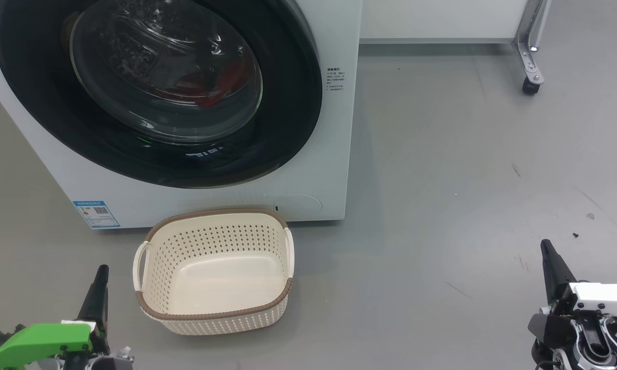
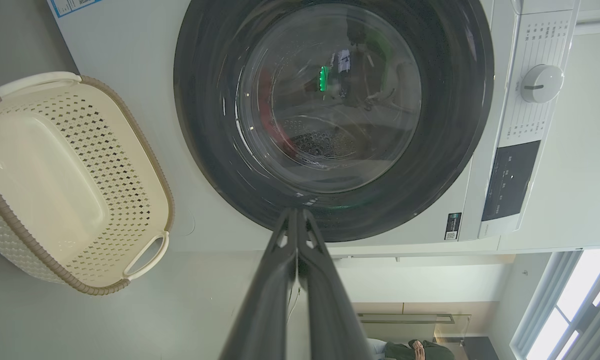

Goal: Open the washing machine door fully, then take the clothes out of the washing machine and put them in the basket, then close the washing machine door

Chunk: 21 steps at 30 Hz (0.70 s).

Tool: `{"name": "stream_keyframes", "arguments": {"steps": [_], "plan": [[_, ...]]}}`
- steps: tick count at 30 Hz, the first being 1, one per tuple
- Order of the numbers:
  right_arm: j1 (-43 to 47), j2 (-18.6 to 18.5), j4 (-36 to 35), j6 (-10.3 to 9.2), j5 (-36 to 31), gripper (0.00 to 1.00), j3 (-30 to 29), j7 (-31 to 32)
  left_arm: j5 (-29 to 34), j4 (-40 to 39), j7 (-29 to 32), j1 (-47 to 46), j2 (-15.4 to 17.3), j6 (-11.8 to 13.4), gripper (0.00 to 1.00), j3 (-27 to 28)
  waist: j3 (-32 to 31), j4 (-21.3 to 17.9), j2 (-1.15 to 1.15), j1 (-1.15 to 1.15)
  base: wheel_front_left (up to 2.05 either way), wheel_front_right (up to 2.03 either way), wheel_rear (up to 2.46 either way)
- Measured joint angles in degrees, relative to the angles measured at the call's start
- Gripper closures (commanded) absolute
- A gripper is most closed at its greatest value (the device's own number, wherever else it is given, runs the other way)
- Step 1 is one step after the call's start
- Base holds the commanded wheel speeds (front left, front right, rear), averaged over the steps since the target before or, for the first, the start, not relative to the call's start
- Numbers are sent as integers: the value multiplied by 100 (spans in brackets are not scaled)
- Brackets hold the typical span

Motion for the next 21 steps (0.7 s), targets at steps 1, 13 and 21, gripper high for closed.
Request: {"name": "stream_keyframes", "arguments": {"steps": [1,13,21], "plan": [[0,0,0,0,0,100,0,0,0,0,0,0,0,0,100,1,0,0,0,0,0,0,0],[0,2,0,0,-9,100,-3,18,0,0,0,0,-3,0,100,21,0,0,0,0,0,0,0],[0,3,0,0,-14,100,-5,18,1,0,42,0,-14,0,100,25,0,0,0,0,0,0,0]]}}
